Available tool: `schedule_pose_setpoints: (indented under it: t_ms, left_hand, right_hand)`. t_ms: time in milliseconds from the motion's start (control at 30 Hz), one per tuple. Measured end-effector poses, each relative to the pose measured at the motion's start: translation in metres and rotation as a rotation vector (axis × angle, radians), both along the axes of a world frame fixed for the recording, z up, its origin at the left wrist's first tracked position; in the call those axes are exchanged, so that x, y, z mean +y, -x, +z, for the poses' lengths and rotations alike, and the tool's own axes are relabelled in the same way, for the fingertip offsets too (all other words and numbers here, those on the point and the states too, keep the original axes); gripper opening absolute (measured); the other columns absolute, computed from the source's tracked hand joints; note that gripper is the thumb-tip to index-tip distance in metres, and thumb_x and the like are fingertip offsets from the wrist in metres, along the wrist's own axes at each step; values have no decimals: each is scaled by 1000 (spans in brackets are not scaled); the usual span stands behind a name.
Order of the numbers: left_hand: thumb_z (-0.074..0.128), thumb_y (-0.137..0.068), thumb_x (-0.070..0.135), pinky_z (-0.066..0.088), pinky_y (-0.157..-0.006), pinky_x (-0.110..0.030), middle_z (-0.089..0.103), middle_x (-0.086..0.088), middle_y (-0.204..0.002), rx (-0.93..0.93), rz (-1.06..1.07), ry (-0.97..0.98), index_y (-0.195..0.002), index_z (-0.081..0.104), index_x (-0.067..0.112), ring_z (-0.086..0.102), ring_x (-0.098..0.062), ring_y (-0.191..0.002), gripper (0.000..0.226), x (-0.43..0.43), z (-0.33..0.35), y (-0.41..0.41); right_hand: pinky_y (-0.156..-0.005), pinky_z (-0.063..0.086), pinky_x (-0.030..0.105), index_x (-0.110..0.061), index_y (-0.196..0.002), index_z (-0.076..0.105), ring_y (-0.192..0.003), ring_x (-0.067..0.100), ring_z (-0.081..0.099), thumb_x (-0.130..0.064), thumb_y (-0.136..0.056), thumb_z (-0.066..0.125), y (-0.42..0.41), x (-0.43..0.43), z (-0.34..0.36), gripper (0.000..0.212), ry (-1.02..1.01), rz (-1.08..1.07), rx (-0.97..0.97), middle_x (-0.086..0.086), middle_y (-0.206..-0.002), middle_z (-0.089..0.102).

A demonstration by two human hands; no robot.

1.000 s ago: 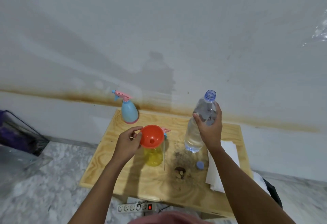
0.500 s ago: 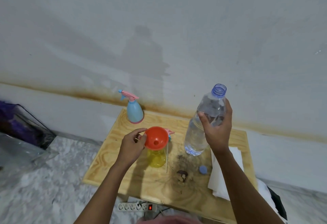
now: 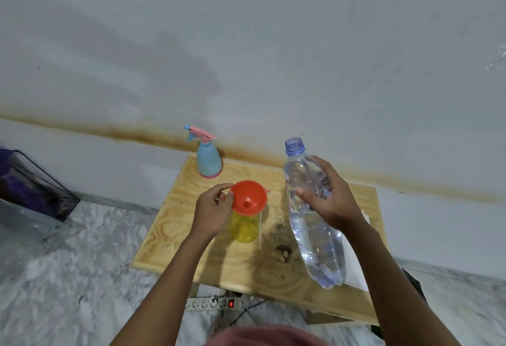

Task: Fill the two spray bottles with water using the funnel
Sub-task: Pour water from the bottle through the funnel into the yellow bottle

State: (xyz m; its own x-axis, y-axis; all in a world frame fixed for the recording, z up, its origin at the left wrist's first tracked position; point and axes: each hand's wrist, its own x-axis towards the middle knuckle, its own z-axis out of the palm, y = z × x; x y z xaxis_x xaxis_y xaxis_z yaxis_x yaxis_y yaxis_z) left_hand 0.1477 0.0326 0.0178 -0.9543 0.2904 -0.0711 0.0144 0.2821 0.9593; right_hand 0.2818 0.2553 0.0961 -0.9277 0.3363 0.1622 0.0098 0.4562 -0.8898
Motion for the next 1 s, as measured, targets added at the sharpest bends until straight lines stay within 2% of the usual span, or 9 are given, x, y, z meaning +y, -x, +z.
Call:
schedule_pose_setpoints:
  t_ms: [67,133,200,267,367,600,733,867,1000]
  left_hand:
    - [60,-97,15,59,-79,-51,53,-1,-69,-5,-3,-11,-107,70,27,59,-17,-69,19,0,2,-1]
    - [60,-97,15,59,-79,-50,53,-1,-68,-7,-5,-16,-109,70,25,59,-15,-67,19,0,3,-2]
    - [60,-97,15,59,-79,-49,53,1,-67,-16,-7,-23,-109,70,25,59,-14,-65,19,0,3,-2]
    - [60,-96,14,58,-79,-49,52,2,-66,-27,-6,-37,-110,71,23,58,-13,-66,19,0,3,-2]
    - [59,-97,13,61,-77,-47,51,0,-67,-33,-3,-50,-113,71,18,59,-14,-67,20,0,3,-2]
    - [59,-97,11,63,-73,-38,51,-5,-71,-39,0,-56,-115,70,15,61,-20,-76,21,-1,3,-2]
    - [60,-97,11,62,-77,-44,52,-3,-67,-52,6,-51,-115,70,14,63,-17,-71,21,-1,5,-2]
    - [60,-96,11,62,-79,-47,51,-1,-65,-52,6,-66,-111,71,17,62,-17,-71,19,1,5,-3]
    - [60,-96,12,62,-79,-46,52,2,-64,-44,4,-62,-113,71,15,63,-12,-67,20,2,5,-3]
  right_hand:
    - [-83,52,19,-51,-129,47,-102,1,65,-51,-73,74,-4,-3,-4,62,17,17,-57,-26,-125,59]
    - [-78,53,15,-50,-129,48,-99,-3,65,-47,-75,75,-7,-6,-8,61,36,41,-104,-27,-120,60]
    - [-75,57,19,-51,-130,47,-98,-6,64,-44,-77,77,-9,-9,-12,61,45,66,-154,-29,-115,62]
    - [-67,59,27,-50,-132,47,-90,2,68,-45,-78,79,-11,-11,-18,63,81,87,-207,-17,-117,64]
    - [-62,57,25,-40,-137,47,-90,12,71,-47,-77,78,-13,-12,-26,68,104,113,-256,-7,-122,62]
    - [-66,53,14,-37,-132,51,-90,3,69,-44,-80,74,-10,-14,-27,57,81,182,-330,-5,-115,68]
    - [-74,60,27,-33,-133,54,-96,16,71,-46,-81,75,-7,-12,-32,58,104,212,-364,-3,-113,70]
    - [-75,61,35,-32,-133,54,-96,11,71,-55,-77,74,-5,-11,-33,63,103,227,-407,-7,-115,69]
    - [-85,58,40,-31,-134,53,-98,11,70,-67,-71,70,-4,-11,-32,75,66,269,-444,-8,-117,69]
